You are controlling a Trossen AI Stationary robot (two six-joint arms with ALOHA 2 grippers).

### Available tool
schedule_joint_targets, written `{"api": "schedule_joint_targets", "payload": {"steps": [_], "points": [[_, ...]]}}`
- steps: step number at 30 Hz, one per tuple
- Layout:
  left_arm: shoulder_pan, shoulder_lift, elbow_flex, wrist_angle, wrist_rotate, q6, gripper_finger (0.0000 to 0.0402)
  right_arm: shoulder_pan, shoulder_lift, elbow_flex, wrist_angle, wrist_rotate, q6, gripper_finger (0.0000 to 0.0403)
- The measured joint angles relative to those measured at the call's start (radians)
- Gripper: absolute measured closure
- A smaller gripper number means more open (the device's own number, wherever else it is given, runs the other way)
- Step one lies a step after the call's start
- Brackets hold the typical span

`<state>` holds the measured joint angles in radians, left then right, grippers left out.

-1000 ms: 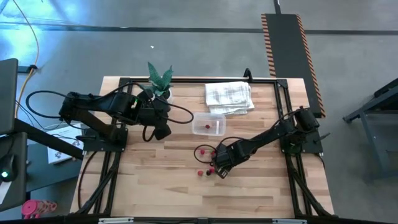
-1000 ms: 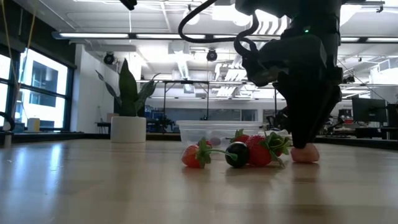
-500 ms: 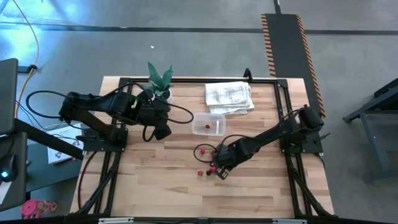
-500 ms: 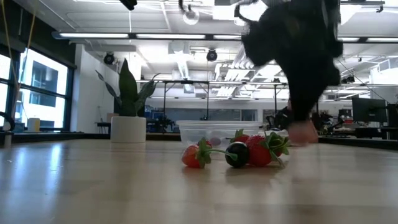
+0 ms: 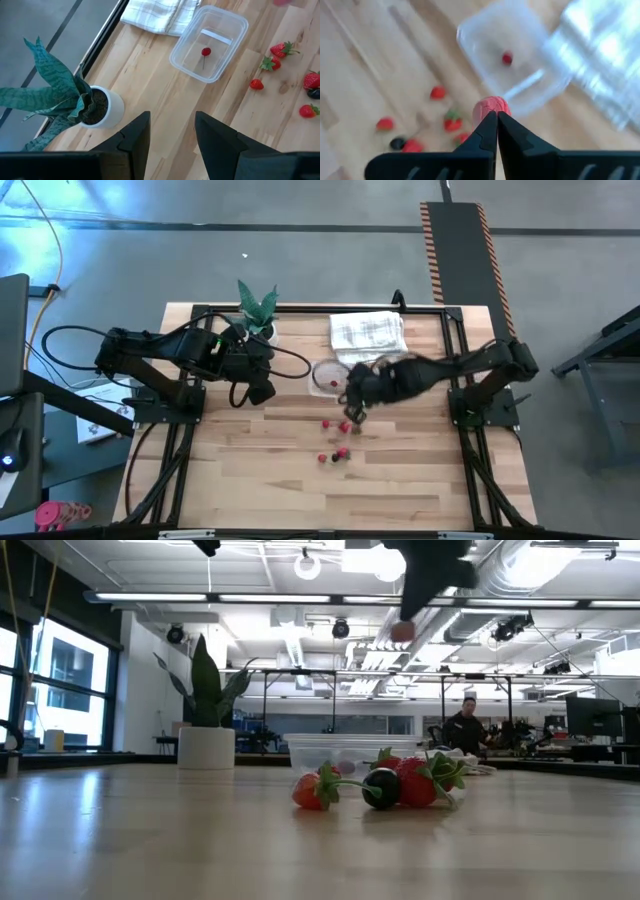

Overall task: Pick and placing Produce into tupperware
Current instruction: Put the peach into the transparent bin

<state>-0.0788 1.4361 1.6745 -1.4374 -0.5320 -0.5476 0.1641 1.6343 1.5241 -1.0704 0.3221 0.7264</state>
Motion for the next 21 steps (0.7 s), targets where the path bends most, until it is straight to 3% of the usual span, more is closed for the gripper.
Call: {"api": "schedule_joint_targets", "payload": {"steps": [4, 9, 21], "points": [[0.000, 0.000, 0.000, 0.000, 0.000, -0.007, 0.0256, -0.092, 0.007, 0.026, 0.052, -0.017, -0.152, 0.0402], [0.000, 0.000, 0.000, -0.001, 0.004, -0.012, 0.0256, -0.166, 0.009, -0.047, 0.153, -0.086, -0.232, 0.0402], [0.000, 0.000, 0.000, -0.001, 0.004, -0.027, 0.0256, -0.217, 0.010, -0.394, 0.539, -0.149, -0.194, 0.0403]]}}
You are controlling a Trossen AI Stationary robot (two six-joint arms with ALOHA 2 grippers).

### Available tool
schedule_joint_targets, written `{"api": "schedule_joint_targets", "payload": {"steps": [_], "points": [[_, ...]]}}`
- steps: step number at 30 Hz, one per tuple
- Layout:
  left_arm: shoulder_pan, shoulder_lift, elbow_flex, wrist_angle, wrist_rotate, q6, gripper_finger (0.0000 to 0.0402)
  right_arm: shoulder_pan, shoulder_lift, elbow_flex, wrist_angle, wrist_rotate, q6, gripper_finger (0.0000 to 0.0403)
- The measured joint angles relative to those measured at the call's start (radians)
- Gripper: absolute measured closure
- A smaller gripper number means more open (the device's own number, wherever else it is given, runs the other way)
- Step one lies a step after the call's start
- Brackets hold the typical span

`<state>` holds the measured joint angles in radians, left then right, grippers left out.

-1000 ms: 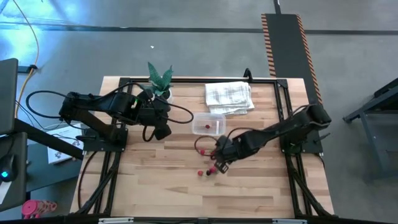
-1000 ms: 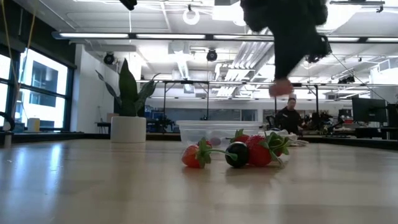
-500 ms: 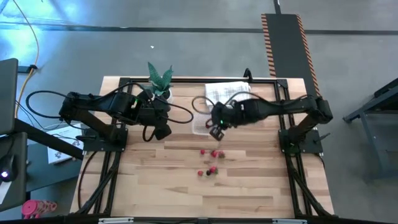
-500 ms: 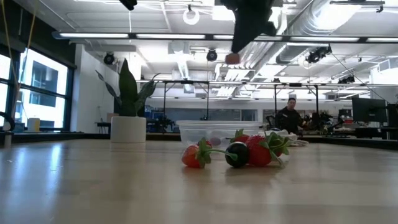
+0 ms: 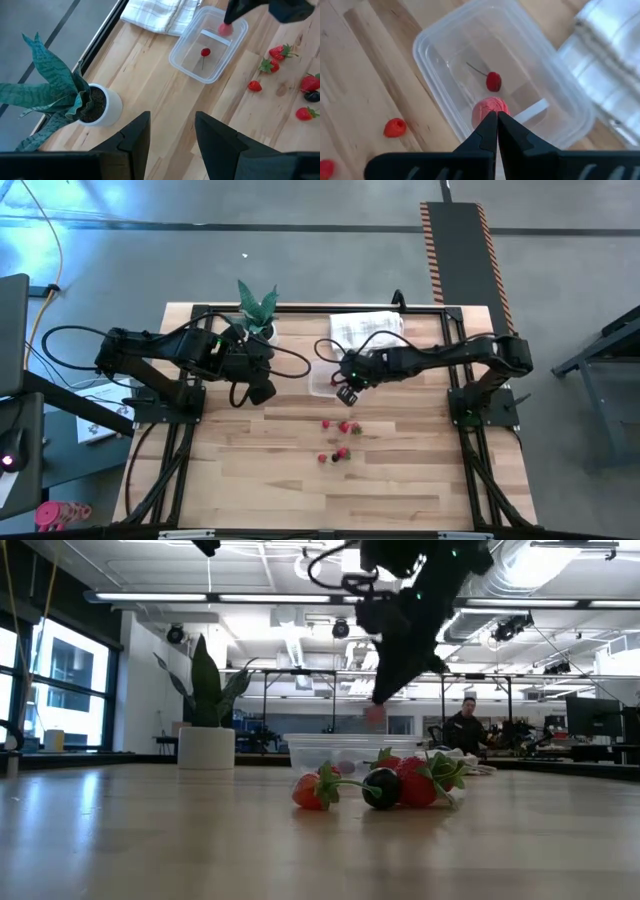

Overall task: Pick and placing Produce into tupperware
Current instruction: Put the peach into the transparent bin, then put the strawberry into the transparent bin

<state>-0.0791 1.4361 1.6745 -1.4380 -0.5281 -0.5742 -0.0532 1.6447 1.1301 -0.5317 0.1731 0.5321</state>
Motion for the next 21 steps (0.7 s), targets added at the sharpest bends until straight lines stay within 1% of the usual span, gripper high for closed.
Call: {"api": "schedule_joint_targets", "payload": {"steps": [2, 5, 8, 12, 14, 17, 21], "points": [[0.000, 0.000, 0.000, 0.000, 0.000, -0.001, 0.0256, -0.004, 0.000, -0.046, 0.052, -0.003, 0.012, 0.0403], [0.000, 0.000, 0.000, 0.000, 0.002, -0.003, 0.0256, -0.012, 0.000, -0.085, 0.095, -0.048, 0.026, 0.0402], [0.000, 0.000, 0.000, 0.000, 0.004, -0.008, 0.0256, -0.017, 0.000, -0.101, 0.092, -0.070, 0.036, 0.0402], [0.000, 0.000, 0.000, 0.000, 0.004, -0.008, 0.0256, -0.020, 0.001, -0.097, 0.101, -0.081, 0.009, 0.0402], [0.000, 0.000, 0.000, 0.000, 0.004, -0.008, 0.0256, -0.025, 0.001, -0.092, 0.105, -0.106, 0.005, 0.0398], [0.000, 0.000, 0.000, 0.000, 0.007, -0.008, 0.0256, -0.032, 0.000, -0.091, 0.105, -0.129, 0.003, 0.0374], [0.000, 0.000, 0.000, 0.000, 0.016, -0.008, 0.0256, -0.032, 0.000, -0.091, 0.105, -0.110, 0.002, 0.0321]]}}
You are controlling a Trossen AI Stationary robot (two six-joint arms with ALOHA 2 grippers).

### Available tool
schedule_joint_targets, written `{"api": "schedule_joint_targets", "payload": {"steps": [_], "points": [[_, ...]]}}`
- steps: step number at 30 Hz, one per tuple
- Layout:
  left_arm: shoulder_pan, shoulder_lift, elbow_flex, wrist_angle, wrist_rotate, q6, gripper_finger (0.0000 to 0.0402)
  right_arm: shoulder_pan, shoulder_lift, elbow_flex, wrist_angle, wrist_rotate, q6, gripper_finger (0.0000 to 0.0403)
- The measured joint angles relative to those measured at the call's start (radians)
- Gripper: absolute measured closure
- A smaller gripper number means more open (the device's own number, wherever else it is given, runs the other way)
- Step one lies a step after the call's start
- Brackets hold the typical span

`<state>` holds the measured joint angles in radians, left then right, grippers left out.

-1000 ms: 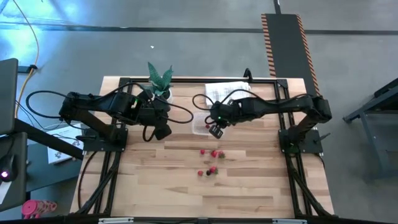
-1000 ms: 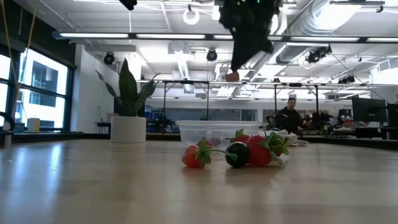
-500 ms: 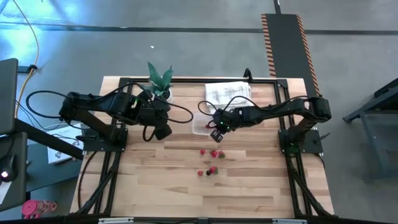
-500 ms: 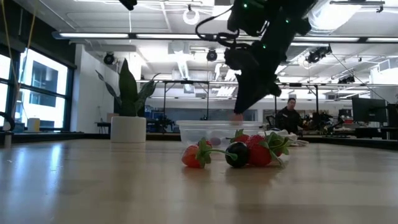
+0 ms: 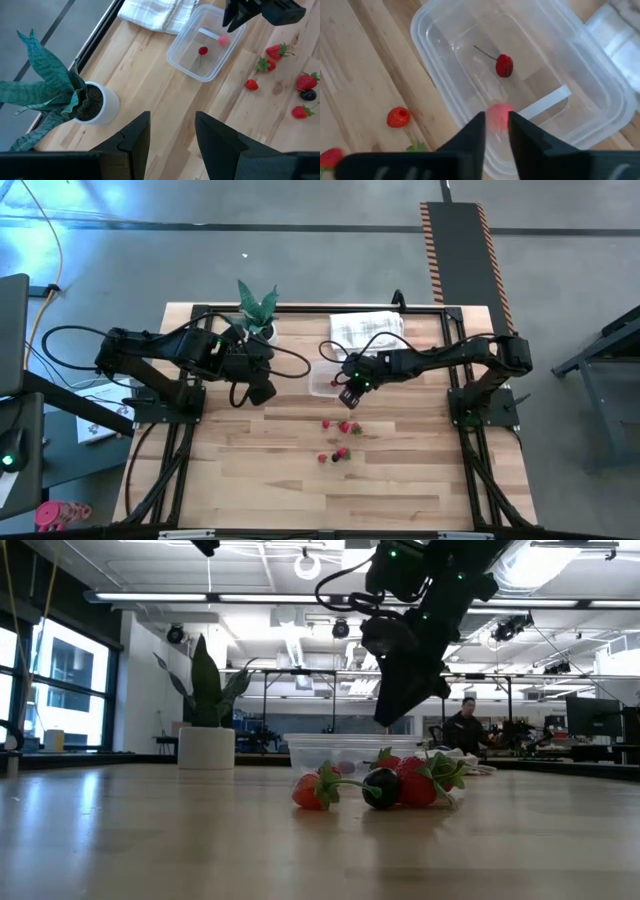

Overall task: Pick and placing Produce into tupperware
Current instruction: Put the strawberry into the transparent bin

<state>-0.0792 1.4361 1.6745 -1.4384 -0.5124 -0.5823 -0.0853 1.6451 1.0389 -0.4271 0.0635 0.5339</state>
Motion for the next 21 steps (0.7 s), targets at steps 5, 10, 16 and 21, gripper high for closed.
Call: {"api": "schedule_joint_targets", "payload": {"steps": [5, 10, 16, 21], "points": [[0.000, 0.000, 0.000, 0.000, 0.004, 0.000, 0.0256, 0.000, -0.008, 0.000, 0.006, 0.004, 0.017, 0.0273], [0.000, 0.000, 0.000, 0.000, 0.005, 0.001, 0.0256, 0.036, -0.075, 0.001, -0.005, -0.053, 0.103, 0.0262], [0.000, 0.000, 0.000, -0.002, 0.005, 0.002, 0.0256, 0.157, -0.179, 0.002, -0.112, -0.032, 0.265, 0.0261], [0.000, 0.000, 0.000, -0.001, 0.005, 0.003, 0.0256, 0.296, -0.196, 0.003, -0.196, 0.004, 0.490, 0.0261]]}}
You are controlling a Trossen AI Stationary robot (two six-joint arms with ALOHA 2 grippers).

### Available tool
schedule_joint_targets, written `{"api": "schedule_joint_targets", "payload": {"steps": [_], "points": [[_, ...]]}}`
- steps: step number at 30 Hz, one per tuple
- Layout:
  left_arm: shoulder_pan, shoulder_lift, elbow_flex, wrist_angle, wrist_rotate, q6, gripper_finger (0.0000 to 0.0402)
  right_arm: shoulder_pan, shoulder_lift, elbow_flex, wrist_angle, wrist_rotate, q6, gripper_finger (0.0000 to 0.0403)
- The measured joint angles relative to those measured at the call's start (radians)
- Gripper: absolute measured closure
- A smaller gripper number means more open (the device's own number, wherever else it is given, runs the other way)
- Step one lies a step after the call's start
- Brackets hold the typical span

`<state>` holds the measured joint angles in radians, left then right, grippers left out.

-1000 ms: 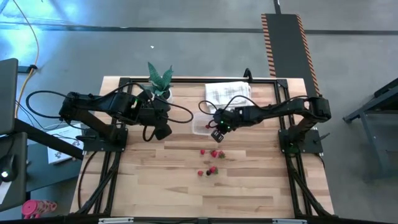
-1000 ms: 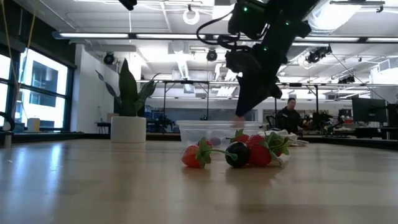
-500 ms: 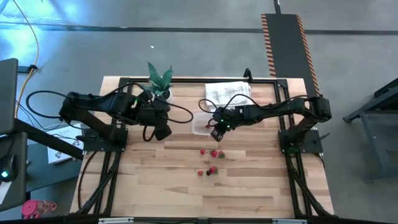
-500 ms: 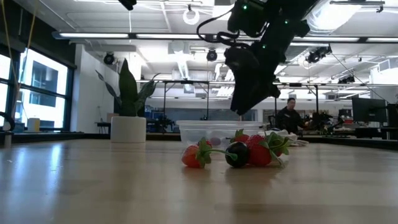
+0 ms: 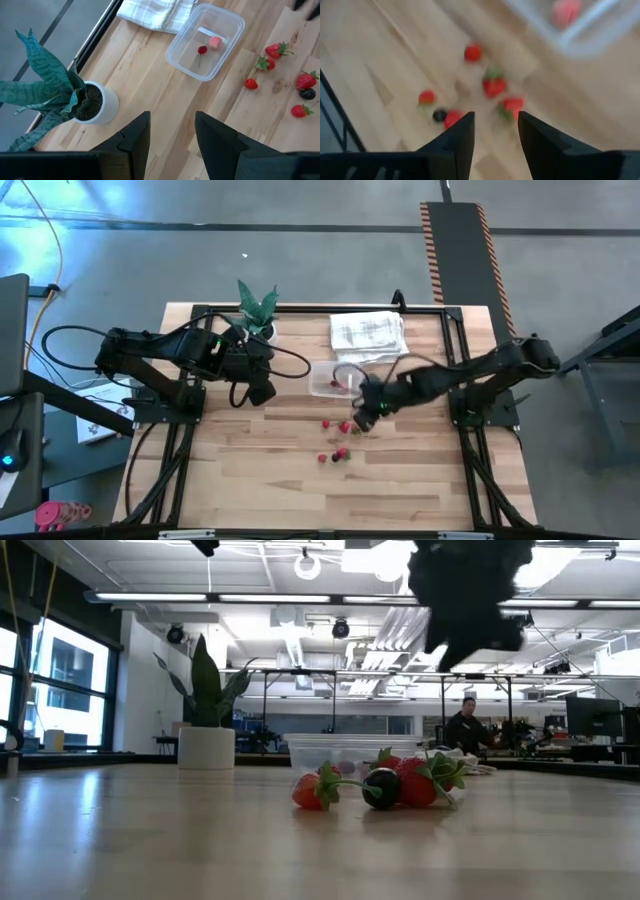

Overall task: Pick and placing Produce into tupperware
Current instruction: Put the strawberry into the transparent bin

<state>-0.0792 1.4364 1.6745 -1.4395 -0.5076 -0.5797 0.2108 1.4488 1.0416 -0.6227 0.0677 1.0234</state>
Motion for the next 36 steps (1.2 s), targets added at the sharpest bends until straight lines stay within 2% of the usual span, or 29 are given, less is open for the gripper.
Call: {"api": "schedule_joint_targets", "payload": {"steps": [4, 8, 18, 36], "points": [[0.000, 0.000, 0.000, 0.000, 0.000, 0.003, 0.0256, 0.073, 0.055, 0.000, 0.006, -0.017, 0.164, 0.0261], [0.000, 0.000, 0.000, 0.001, 0.000, 0.003, 0.0256, 0.095, 0.129, 0.000, 0.015, -0.049, 0.254, 0.0261], [0.000, 0.000, 0.000, 0.001, 0.000, 0.025, 0.0256, 0.040, 0.266, 0.000, 0.142, -0.129, 0.253, 0.0261], [0.000, 0.000, 0.000, 0.002, -0.002, 0.033, 0.0256, 0.016, 0.332, 0.000, 0.151, -0.149, 0.190, 0.0261]]}}
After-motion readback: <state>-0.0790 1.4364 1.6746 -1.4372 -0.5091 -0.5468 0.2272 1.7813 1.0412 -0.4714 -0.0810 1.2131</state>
